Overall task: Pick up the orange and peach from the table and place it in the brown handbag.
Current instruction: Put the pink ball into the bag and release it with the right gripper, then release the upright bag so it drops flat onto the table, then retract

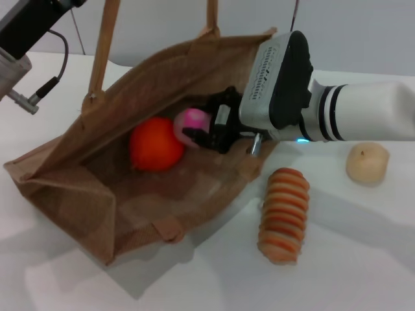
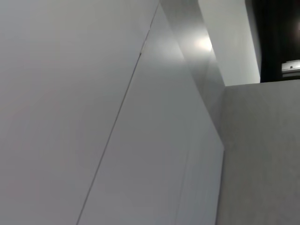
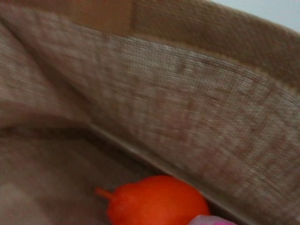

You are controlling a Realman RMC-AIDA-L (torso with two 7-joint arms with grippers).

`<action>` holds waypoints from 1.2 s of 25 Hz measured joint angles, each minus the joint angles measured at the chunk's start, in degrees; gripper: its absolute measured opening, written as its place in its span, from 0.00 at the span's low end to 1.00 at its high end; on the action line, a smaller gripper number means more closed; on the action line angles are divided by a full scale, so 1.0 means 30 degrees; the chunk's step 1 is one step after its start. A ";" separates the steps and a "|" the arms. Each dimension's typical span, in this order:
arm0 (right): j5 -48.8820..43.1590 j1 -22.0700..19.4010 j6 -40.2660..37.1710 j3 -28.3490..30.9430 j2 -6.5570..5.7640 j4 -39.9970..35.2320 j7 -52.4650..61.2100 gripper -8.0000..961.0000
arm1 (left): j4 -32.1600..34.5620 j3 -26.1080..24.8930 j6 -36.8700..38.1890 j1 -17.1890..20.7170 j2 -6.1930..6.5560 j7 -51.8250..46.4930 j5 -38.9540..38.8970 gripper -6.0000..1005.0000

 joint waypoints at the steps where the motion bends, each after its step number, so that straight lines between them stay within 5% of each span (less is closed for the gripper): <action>1: 0.0038 -0.0001 0.0303 -0.0047 -0.0001 0.0032 -0.0029 0.44 | -0.0001 -0.0008 -0.0094 -0.0006 0.0002 -0.0042 -0.0007 0.11; 12: 0.0057 0.0000 0.0817 -0.0097 -0.0036 0.0220 -0.0182 0.43 | 0.0007 -0.0234 -0.0374 0.0125 0.0046 -0.0114 -0.0071 0.11; 20: 0.0057 -0.0111 0.0834 -0.0098 -0.0041 0.0209 -0.0170 0.62 | 0.0063 -0.0268 -0.0175 0.0351 0.0085 -0.0083 -0.0285 0.11; 26: 0.0934 -0.0437 0.0032 -0.0007 -0.0116 -0.0001 -0.0137 0.86 | 0.0093 -0.0265 0.0118 0.0867 0.0107 0.0048 -0.0638 0.11; 30: 0.1433 -0.0960 -0.1893 0.0782 -0.0313 -0.0038 -0.0155 0.89 | 0.0117 -0.0264 0.0988 0.1297 0.0146 0.0098 -0.0970 0.11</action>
